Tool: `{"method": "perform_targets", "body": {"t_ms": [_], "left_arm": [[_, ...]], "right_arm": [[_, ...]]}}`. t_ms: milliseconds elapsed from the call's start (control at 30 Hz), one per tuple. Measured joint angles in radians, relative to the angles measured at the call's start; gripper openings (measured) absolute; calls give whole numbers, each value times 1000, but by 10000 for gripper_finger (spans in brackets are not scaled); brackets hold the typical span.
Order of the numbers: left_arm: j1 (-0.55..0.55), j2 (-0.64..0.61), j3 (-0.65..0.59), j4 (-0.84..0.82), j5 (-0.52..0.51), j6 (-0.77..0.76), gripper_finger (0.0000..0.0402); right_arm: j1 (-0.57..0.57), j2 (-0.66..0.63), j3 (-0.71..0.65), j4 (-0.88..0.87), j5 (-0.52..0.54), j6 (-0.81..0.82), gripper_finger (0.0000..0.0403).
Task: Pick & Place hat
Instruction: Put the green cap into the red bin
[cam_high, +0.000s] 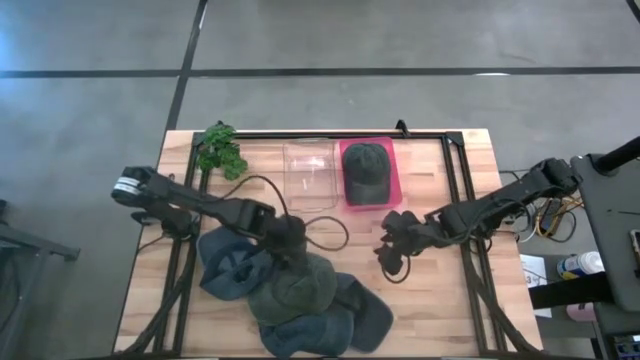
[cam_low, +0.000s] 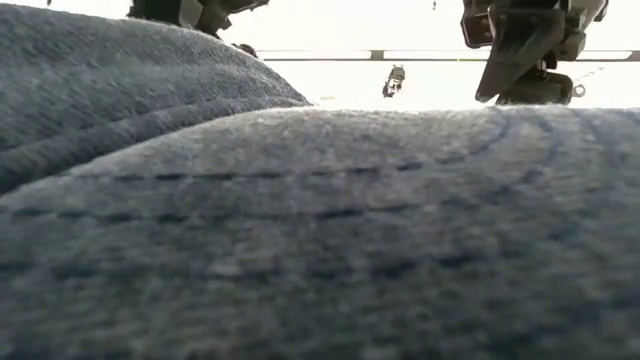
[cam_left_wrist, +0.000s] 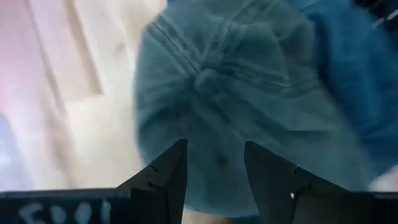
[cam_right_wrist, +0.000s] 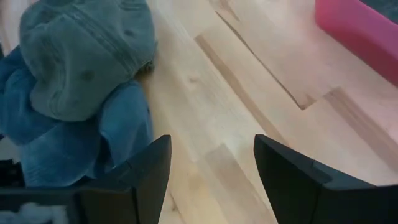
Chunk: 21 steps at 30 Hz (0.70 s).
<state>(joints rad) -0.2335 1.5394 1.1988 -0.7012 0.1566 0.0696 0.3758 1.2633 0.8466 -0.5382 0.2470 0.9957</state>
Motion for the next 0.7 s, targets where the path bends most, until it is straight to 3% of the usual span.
{"method": "perform_targets", "body": {"t_ms": [133, 200, 367, 700], "left_arm": [[-49, 10, 48, 21, -194, 181, 151], [-66, 16, 61, 60, -244, 244, 151], [-91, 57, 63, 102, -237, 364, 151], [-94, 130, 63, 128, -267, 398, 151]], "right_arm": [[12, 0, -7, 2, -2, 0, 226], [12, 0, -7, -2, -2, 0, 226], [13, 1, -5, -4, -2, 0, 226], [13, 1, -5, -5, -2, 0, 226]]}}
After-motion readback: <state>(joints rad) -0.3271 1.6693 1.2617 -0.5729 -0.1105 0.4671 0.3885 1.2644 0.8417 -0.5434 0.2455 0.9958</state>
